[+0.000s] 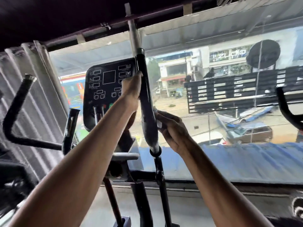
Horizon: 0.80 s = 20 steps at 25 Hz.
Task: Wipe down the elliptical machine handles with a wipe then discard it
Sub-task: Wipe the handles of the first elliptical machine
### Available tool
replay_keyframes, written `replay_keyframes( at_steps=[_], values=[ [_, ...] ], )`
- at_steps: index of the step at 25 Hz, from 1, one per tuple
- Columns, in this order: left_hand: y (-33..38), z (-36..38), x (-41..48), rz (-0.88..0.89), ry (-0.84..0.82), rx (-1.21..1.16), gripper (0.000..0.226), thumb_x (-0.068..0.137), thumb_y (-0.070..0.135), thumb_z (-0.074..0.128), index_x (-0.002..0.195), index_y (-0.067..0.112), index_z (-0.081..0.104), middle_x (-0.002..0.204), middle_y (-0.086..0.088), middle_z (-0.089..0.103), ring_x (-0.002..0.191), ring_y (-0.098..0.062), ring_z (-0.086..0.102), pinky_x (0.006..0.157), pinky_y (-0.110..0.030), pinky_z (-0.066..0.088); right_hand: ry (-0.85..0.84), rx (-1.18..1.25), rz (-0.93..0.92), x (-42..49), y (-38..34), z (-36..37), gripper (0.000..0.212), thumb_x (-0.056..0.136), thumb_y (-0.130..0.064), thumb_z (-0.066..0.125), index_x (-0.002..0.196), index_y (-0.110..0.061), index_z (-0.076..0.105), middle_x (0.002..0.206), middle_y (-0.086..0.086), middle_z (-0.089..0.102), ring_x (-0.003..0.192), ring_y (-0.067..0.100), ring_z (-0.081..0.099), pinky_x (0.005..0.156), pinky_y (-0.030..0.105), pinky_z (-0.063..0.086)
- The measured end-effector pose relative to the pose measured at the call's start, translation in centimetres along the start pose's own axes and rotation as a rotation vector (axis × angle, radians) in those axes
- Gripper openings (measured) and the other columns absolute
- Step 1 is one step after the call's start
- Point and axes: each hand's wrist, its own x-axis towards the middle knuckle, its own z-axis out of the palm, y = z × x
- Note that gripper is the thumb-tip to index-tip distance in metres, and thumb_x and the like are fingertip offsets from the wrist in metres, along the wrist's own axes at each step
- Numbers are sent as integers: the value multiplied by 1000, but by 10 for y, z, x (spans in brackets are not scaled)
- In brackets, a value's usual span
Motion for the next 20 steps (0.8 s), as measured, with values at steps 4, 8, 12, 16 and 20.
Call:
replay_keyframes(
  at_steps=[4,8,12,16,20],
  values=[
    [3,6,-8,8,48,16,18,81,36,59,83,19,63,77,-11,59,69,-22,58,63,-34,49,170,-185,-264,-12,13,5,20,88,-7,75,103,5,74,94,25,75,87,19,69,81,34,54],
    [6,14,-13,-25,104,59,23,90,32,50,91,14,63,73,-11,61,61,-22,61,53,-28,50,202,-630,-619,-45,24,-4,18,91,-12,75,109,-10,78,111,-5,75,106,-3,68,95,20,53],
    [3,21,-13,-16,194,116,33,93,39,49,87,12,66,69,-8,66,50,-22,60,52,-26,46,227,-633,-841,-58,51,0,22,94,-9,71,116,-8,75,120,5,72,115,8,67,93,32,57],
    [2,26,-16,7,268,190,30,93,39,55,80,15,68,66,-5,63,51,-20,58,51,-25,45,357,-583,-688,-63,60,-10,17,92,-11,73,108,-11,79,114,-7,72,108,-9,63,92,24,55],
    [1,30,-16,44,287,217,27,93,34,56,75,16,64,64,-5,61,51,-20,57,50,-24,42,354,-540,-685,-67,55,4,18,92,-11,74,109,-12,79,112,-1,76,108,4,68,98,16,47]
  ],
)
